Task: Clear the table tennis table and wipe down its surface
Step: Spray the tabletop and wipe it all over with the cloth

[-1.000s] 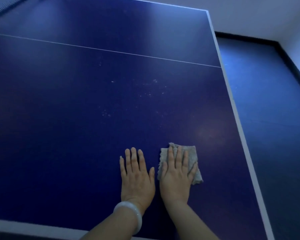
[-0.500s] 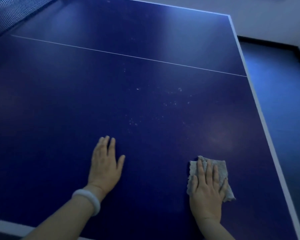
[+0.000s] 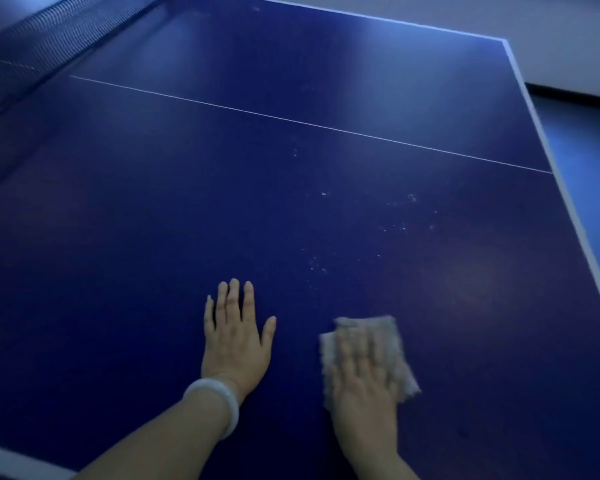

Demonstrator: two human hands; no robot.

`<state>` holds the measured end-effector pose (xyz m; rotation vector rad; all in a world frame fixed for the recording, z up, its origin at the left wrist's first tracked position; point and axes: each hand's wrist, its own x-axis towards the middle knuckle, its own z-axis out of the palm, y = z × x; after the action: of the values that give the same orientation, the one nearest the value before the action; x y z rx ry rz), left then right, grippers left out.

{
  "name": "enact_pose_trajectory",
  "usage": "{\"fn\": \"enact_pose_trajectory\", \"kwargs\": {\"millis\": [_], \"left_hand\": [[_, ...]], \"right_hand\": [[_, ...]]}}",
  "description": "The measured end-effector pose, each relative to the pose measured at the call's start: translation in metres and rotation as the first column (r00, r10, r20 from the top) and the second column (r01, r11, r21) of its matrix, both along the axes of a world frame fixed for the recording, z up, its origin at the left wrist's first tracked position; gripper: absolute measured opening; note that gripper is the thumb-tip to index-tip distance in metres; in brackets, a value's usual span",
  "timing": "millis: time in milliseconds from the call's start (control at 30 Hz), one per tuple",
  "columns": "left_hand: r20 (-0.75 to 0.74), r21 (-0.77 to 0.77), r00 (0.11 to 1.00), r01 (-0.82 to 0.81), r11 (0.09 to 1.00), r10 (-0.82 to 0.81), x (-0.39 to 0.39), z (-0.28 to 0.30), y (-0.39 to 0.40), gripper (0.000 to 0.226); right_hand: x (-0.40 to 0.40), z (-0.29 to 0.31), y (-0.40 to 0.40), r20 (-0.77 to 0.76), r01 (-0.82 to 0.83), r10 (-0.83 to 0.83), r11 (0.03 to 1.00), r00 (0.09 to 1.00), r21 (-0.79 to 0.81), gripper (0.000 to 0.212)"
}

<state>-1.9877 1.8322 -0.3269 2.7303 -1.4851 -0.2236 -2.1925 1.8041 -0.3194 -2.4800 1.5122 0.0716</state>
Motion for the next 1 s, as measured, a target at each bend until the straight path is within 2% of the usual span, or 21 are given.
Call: {"fn": "enact_pose_trajectory", "kwargs": {"millis": [67,100,133,167,200,233,267,300,367,433,567,600,633,733,767,833,900,1000], "left_hand": [[0.002,-0.003,1.000,0.002,1.000,-0.002,0.000,0.001,0.000,0.079],[-0.001,-0.003,1.000,0.003,1.000,-0.003,0.000,0.001,0.000,0.079],[-0.004,-0.007,1.000,0.003,1.000,-0.003,0.000,0.001,-0.001,0.078],[-0.009,-0.011,1.000,0.004,1.000,-0.004,0.000,0.001,-0.001,0.077],[-0.016,-0.013,1.000,0.007,1.000,-0.007,0.000,0.001,0.000,0.075],[-0.022,-0.013,1.000,0.010,1.000,-0.010,0.000,0.002,0.000,0.074],[-0.025,-0.014,1.000,0.010,1.000,-0.010,0.001,0.003,0.000,0.073],[-0.025,-0.014,1.000,0.007,1.000,-0.007,0.001,0.003,0.000,0.073],[-0.026,-0.004,1.000,0.009,1.000,-0.009,0.001,0.002,0.000,0.072],[-0.032,-0.001,0.999,0.015,1.000,-0.015,0.001,0.001,0.000,0.072],[-0.065,0.004,0.998,0.013,1.000,-0.013,0.002,0.006,0.001,0.070],[-0.061,-0.009,0.998,0.015,1.000,-0.016,0.002,0.007,0.001,0.069],[-0.057,-0.015,0.998,0.017,1.000,-0.018,0.002,0.007,0.001,0.069],[-0.063,-0.016,0.998,0.011,1.000,-0.012,0.002,0.007,0.002,0.069],[-0.073,-0.011,0.997,0.008,1.000,-0.009,0.002,0.008,0.002,0.069],[-0.086,-0.010,0.996,0.002,1.000,-0.003,0.002,0.009,0.001,0.069],[-0.085,-0.016,0.996,0.005,1.000,-0.006,0.002,0.009,0.000,0.069],[-0.095,-0.009,0.995,0.007,1.000,-0.008,0.001,0.010,0.001,0.068]], "right_hand": [[0.022,0.006,-0.014,0.029,-0.264,0.264,0.964,0.964,-0.030,0.056],[0.022,0.006,-0.031,-0.035,-0.337,0.335,0.940,0.941,-0.050,0.057],[0.016,0.000,-0.049,-0.101,-0.339,0.332,0.939,0.938,-0.057,0.062],[0.006,-0.002,-0.068,-0.167,-0.238,0.232,0.971,0.958,-0.017,0.070],[-0.005,-0.001,-0.080,-0.203,-0.045,0.044,0.999,0.978,0.003,0.074],[-0.014,0.000,-0.086,-0.170,0.165,-0.166,0.986,0.971,-0.017,0.072],[-0.017,0.001,-0.083,-0.111,0.305,-0.306,0.952,0.945,-0.027,0.068],[-0.014,0.002,-0.072,-0.058,0.350,-0.352,0.936,0.934,-0.045,0.065],[0.001,0.001,-0.038,0.003,0.248,-0.249,0.965,0.969,-0.084,0.057],[0.023,0.000,-0.014,0.042,0.037,-0.036,0.998,0.998,-0.042,0.054],[0.069,-0.002,-0.061,-0.009,-0.271,0.272,0.955,0.962,-0.119,0.055],[0.076,-0.003,-0.087,-0.048,-0.281,0.277,0.954,0.960,-0.108,0.055],[0.079,-0.003,-0.112,-0.086,-0.220,0.215,0.974,0.973,-0.048,0.055],[0.074,0.002,-0.146,-0.051,0.178,-0.175,0.982,0.983,0.069,0.056],[0.073,0.002,-0.138,-0.033,0.224,-0.223,0.974,0.974,0.043,0.056],[0.077,-0.004,-0.103,-0.015,0.142,-0.144,0.986,0.989,-0.086,0.056],[0.089,-0.009,-0.079,-0.018,-0.008,0.006,0.995,1.000,-0.096,0.055],[0.124,-0.011,-0.104,0.009,-0.222,0.223,0.971,0.975,-0.091,0.055]]}}
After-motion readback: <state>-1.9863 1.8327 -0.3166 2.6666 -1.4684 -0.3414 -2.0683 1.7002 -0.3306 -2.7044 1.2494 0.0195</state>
